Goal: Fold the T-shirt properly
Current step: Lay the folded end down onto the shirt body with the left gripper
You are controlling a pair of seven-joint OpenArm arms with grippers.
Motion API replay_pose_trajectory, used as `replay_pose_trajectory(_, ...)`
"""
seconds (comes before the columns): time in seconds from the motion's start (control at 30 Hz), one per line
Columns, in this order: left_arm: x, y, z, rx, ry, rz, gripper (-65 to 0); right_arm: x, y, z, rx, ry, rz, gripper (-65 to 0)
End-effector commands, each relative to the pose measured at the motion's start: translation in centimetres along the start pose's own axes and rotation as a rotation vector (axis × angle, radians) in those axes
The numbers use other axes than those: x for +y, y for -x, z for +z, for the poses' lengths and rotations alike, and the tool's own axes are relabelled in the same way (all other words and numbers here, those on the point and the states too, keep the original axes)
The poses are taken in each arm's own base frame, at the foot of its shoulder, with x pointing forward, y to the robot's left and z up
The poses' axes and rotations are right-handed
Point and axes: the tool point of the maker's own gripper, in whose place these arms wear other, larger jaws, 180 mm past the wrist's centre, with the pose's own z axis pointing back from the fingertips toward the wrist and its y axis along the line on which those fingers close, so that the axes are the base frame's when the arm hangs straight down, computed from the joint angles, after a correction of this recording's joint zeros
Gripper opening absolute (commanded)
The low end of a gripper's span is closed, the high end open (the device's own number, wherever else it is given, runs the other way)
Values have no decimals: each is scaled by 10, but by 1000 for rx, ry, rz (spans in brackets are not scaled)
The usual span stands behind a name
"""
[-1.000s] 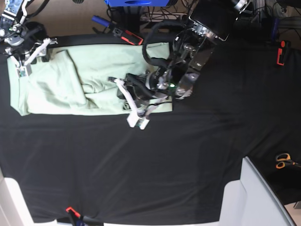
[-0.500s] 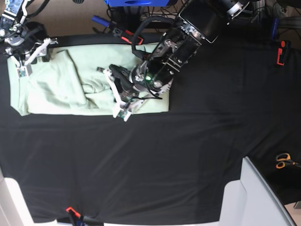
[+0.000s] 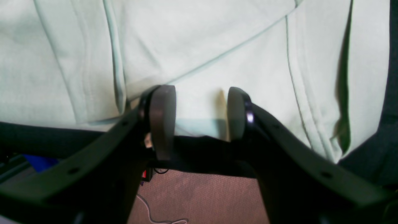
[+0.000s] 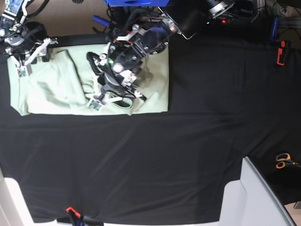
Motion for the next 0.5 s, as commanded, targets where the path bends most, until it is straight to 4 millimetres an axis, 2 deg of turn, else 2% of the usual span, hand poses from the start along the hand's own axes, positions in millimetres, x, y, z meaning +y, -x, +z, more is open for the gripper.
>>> replay_pose_trajectory(0.0,-2,-20,7,-47,-7,-6,-650,-4,-9,3,-32,6,10,-386)
replay_pose_trajectory(0.23,10,-22,8,-37,-96,-54,-650,-4,-8,3,-30,6,10,-386)
replay_pose_trajectory(0.47,-7,0,-6,14,-160,-246,-650,-4,-8,2,-29,4,10,-386)
